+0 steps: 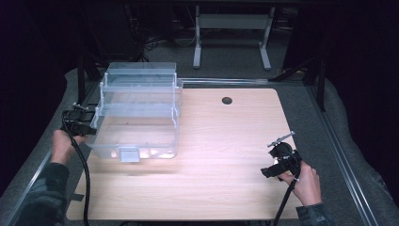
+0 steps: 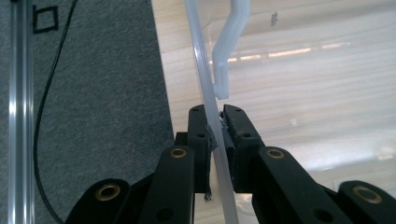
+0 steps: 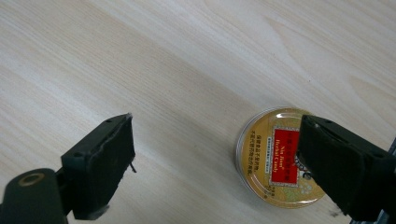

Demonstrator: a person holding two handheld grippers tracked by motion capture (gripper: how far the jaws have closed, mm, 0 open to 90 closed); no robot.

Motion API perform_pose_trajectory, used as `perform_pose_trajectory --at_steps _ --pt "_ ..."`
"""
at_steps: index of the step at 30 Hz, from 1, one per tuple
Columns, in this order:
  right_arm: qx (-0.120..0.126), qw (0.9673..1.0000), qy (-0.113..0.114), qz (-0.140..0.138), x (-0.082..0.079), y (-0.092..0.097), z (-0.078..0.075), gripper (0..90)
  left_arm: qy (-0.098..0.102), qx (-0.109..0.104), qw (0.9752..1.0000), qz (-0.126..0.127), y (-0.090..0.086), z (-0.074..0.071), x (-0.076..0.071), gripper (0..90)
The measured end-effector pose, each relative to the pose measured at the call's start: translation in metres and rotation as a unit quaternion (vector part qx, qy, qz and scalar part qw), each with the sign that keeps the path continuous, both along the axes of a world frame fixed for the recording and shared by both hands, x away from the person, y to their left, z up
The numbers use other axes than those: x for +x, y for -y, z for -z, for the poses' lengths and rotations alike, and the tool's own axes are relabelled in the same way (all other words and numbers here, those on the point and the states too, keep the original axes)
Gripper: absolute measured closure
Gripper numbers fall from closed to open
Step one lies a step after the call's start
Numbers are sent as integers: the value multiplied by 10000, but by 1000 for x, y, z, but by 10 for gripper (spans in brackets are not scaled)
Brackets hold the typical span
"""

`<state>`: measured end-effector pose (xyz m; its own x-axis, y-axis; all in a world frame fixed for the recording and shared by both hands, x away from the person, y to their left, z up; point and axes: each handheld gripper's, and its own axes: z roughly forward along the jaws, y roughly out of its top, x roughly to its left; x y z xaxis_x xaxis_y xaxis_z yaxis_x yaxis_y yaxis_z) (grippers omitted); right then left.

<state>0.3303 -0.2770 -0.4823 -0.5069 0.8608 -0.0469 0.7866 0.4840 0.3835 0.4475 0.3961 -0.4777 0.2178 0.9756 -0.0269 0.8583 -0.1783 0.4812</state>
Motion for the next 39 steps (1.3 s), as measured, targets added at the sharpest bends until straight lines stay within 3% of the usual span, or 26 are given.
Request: perform_pose_trajectory --at_steps 25,35,39 --pt "-8 10000 86 15 -1 -1 -7 104 115 -222 9994 246 6 2 -9 806" --pt "85 9999 137 36 -3 2 -10 105 42 -143 9990 427 14 1 -12 795" --pt "14 9999 140 77 -5 3 -11 107 33 -151 9987 489 16 1 -13 792"
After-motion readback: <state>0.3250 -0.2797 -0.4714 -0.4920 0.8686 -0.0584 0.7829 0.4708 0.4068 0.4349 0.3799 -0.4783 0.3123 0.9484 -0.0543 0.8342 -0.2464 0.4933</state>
